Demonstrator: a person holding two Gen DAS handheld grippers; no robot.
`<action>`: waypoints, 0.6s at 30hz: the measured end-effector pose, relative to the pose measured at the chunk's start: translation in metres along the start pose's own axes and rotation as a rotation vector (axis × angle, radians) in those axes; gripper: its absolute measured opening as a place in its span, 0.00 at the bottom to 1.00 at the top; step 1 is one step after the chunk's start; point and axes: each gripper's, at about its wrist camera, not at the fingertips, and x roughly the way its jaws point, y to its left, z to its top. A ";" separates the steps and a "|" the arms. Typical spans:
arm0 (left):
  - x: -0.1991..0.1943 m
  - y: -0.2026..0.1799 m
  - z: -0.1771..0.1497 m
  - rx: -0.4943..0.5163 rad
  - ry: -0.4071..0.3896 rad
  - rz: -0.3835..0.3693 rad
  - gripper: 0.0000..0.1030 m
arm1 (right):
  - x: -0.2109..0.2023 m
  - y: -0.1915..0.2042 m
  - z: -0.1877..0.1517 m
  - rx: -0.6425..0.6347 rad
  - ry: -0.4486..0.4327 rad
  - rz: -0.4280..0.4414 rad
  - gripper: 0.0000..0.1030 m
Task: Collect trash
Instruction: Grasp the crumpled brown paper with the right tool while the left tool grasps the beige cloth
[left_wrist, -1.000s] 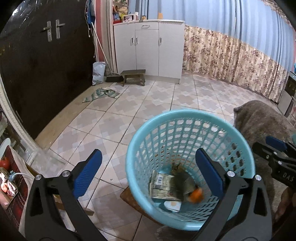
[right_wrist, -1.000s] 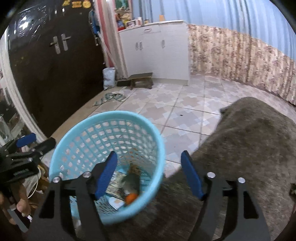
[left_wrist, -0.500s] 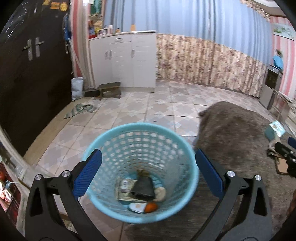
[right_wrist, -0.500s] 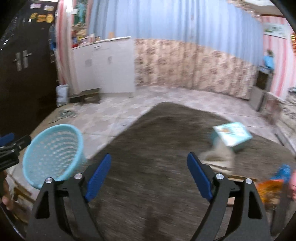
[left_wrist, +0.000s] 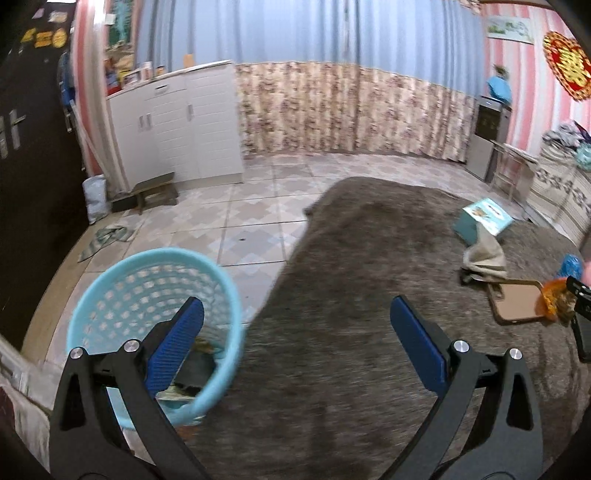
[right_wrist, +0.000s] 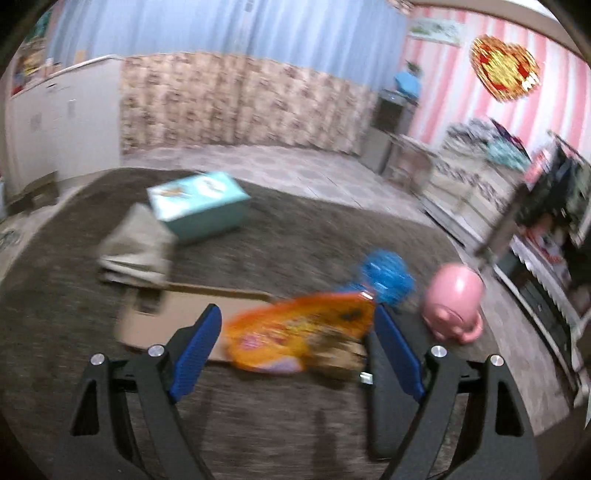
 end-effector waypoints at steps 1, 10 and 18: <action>0.002 -0.008 0.000 0.010 0.000 -0.007 0.95 | 0.007 -0.009 -0.003 0.016 0.020 -0.010 0.80; 0.029 -0.064 0.004 0.070 0.047 -0.106 0.95 | 0.060 -0.038 -0.023 0.061 0.169 0.039 0.44; 0.044 -0.103 0.007 0.117 0.056 -0.155 0.95 | 0.043 -0.037 -0.008 0.119 0.067 0.086 0.40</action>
